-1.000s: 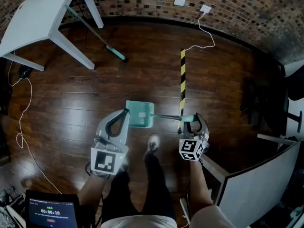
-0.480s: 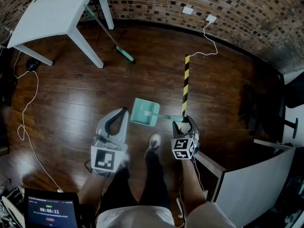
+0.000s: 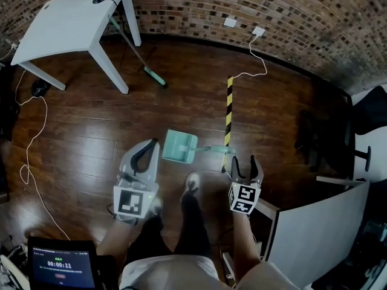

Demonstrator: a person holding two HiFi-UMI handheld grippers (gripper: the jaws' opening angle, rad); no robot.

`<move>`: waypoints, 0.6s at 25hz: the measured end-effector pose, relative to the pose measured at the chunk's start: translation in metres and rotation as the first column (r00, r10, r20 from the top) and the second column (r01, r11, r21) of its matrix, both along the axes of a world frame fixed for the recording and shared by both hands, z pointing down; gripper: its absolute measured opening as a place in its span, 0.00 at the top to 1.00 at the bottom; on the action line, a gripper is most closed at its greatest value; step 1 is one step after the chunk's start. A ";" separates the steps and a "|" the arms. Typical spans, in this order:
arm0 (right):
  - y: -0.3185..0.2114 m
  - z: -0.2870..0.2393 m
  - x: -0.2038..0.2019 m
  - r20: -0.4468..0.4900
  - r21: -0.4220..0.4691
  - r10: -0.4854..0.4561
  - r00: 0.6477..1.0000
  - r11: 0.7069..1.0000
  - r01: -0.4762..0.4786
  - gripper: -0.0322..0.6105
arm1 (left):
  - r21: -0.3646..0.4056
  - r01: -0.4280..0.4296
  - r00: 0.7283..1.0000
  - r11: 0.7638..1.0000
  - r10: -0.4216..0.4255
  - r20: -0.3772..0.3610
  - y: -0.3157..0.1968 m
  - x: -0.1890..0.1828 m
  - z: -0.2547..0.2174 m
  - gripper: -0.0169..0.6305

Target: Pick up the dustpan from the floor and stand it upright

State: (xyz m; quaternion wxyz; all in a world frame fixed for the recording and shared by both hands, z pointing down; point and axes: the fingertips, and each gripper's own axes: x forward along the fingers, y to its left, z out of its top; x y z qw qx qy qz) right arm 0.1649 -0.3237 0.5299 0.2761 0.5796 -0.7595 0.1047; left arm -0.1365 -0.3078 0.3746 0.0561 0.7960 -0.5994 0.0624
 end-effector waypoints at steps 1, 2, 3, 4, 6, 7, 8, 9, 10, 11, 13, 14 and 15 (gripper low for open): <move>0.001 -0.013 0.003 0.025 0.022 0.032 0.999 0.999 -0.032 0.56 | 0.005 -0.005 1.000 1.000 0.005 -0.001 0.001 0.001 -0.005 0.97; 0.003 -0.025 0.004 0.052 0.044 0.059 0.997 0.997 -0.062 0.59 | 0.011 -0.010 1.000 1.000 0.010 -0.004 0.001 0.002 -0.010 0.97; 0.003 -0.039 0.005 0.085 0.064 0.084 0.993 0.994 -0.090 0.65 | 0.018 -0.013 1.000 1.000 0.013 -0.008 0.001 0.003 -0.015 0.97; 0.004 -0.052 0.004 0.124 0.083 0.103 0.987 0.990 -0.114 0.72 | 0.028 -0.017 1.000 0.999 0.017 -0.011 0.002 0.004 -0.020 0.97; 0.005 -0.078 -0.003 0.193 0.116 0.112 0.975 0.984 -0.136 0.79 | 0.044 -0.028 0.999 0.999 0.028 -0.015 0.003 0.007 -0.030 0.97; 0.005 -0.090 -0.010 0.211 0.131 0.102 0.972 0.983 -0.132 0.82 | 0.049 -0.034 0.999 0.998 0.035 -0.014 0.004 0.008 -0.034 0.97; 0.006 -0.102 -0.017 0.219 0.143 0.088 0.972 0.982 -0.121 0.86 | 0.052 -0.041 0.999 0.998 0.041 -0.012 0.005 0.009 -0.039 0.97; 0.006 -0.112 -0.024 0.219 0.148 0.074 0.973 0.983 -0.108 0.90 | 0.056 -0.046 0.999 0.997 0.046 -0.010 0.006 0.009 -0.044 0.97; 0.006 -0.122 -0.031 0.215 0.150 0.061 0.975 0.984 -0.095 0.93 | 0.063 -0.050 0.999 0.997 0.051 -0.008 0.006 0.010 -0.050 0.97; 0.006 -0.132 -0.038 0.213 0.155 0.048 0.976 0.984 -0.082 0.93 | 0.073 -0.055 0.998 0.996 0.055 -0.008 0.006 0.012 -0.057 0.97; 0.006 -0.153 -0.050 0.218 0.184 0.019 0.976 0.981 -0.060 0.93 | 0.098 -0.062 0.998 0.993 0.064 -0.013 0.005 0.015 -0.073 0.97; 0.007 -0.164 -0.056 0.222 0.205 0.001 0.975 0.978 -0.048 0.93 | 0.109 -0.065 0.998 0.992 0.068 -0.018 0.005 0.016 -0.081 0.97; 0.008 -0.175 -0.063 0.223 0.224 -0.018 0.975 0.974 -0.034 0.93 | 0.115 -0.069 0.997 0.991 0.072 -0.022 0.006 0.016 -0.089 0.97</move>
